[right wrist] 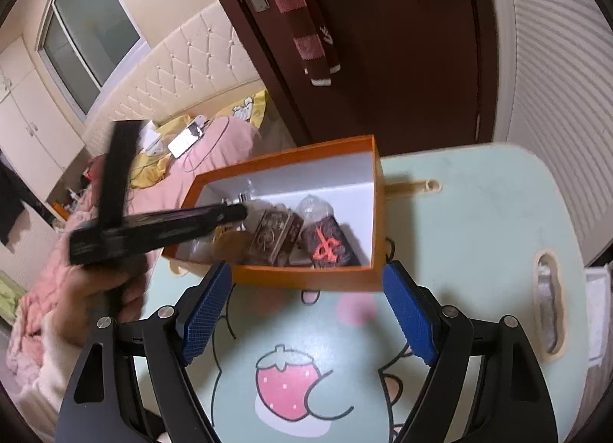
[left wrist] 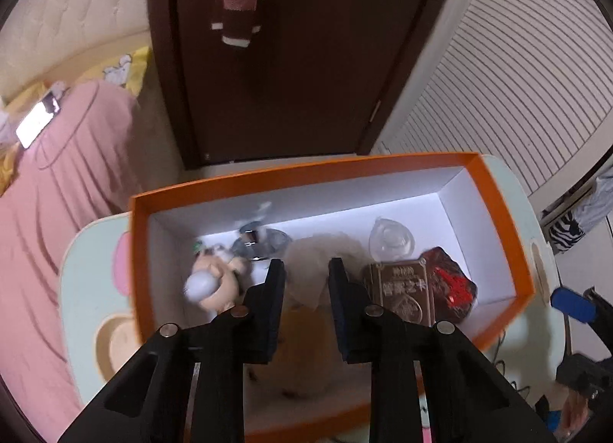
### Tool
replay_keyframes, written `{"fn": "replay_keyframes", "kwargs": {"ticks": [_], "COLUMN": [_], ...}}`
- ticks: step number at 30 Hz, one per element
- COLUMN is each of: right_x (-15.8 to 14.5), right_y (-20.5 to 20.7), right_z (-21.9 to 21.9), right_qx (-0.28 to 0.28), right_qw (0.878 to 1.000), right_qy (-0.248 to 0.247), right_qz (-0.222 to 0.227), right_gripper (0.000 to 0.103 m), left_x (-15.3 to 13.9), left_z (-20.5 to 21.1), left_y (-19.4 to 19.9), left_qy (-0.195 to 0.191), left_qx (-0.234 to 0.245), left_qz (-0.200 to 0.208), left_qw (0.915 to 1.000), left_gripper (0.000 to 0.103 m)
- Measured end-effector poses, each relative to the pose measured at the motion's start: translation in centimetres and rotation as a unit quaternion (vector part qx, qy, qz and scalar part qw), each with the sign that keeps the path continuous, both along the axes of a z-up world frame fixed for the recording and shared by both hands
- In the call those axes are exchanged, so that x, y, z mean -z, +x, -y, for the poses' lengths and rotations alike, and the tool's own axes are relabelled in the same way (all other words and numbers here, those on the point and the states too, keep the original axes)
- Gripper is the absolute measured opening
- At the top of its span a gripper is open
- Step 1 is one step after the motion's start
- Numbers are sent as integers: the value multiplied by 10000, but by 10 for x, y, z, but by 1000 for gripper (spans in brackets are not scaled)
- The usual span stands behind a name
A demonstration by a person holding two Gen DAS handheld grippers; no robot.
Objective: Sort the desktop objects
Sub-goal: 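Set the white tissue bundle on the table with left tool while right tool reaches in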
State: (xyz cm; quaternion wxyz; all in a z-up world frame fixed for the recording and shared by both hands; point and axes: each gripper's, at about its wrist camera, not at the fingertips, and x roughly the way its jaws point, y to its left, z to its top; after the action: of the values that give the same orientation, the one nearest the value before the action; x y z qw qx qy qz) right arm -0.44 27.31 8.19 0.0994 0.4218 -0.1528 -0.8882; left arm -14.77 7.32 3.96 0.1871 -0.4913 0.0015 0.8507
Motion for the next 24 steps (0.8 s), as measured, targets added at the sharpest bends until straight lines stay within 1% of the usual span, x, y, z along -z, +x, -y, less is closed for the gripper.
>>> {"fn": "replay_keyframes", "kwargs": {"ticks": [3,5,7,9,10,13,15,16,18,21,23,24], "right_x": [8,12,15,16,15,11,5,2,-2,-5,-6,-4], "right_y": [-2,-5,-6,-8,-9,-12,-16,-18,-26,-43,-62,-73], "right_z": [-5,-7,-7,-7,-5,0,3,5,6,8,13,17], "right_qx": [22,55,73,68,47,-24,-92,-136,-273,-413,-508,-560], "right_qw": [9999,9996,9994,9994,9995,9998,9998,9998,9990,9968,9946,9926], "right_qy": [-80,-154,-218,-222,-191,-88,-70,-91,-290,-572,-677,-739], "right_qz": [141,243,263,252,245,188,144,132,191,370,594,782], "right_gripper": [81,81,81,81,81,81,80,80,79,79,79,79], "left_x": [10,17,23,25,25,20,9,-1,-26,-62,-82,-88], "left_z": [0,0,0,-2,-1,7,11,16,28,46,61,68], "left_y": [-2,-4,-5,-2,-1,-8,-1,2,13,33,55,67], "left_qy": [109,181,248,254,272,324,353,481,769,1075,1303,1359], "left_qx": [-5,-9,5,139,196,169,139,122,81,30,22,13], "left_qz": [157,262,336,275,274,328,181,58,-194,-603,-783,-852], "left_qw": [9998,9995,9991,9992,9991,9988,9991,9988,9968,9924,9884,9870], "left_gripper": [22,30,30,29,25,20,20,20,20,20,20,20]}}
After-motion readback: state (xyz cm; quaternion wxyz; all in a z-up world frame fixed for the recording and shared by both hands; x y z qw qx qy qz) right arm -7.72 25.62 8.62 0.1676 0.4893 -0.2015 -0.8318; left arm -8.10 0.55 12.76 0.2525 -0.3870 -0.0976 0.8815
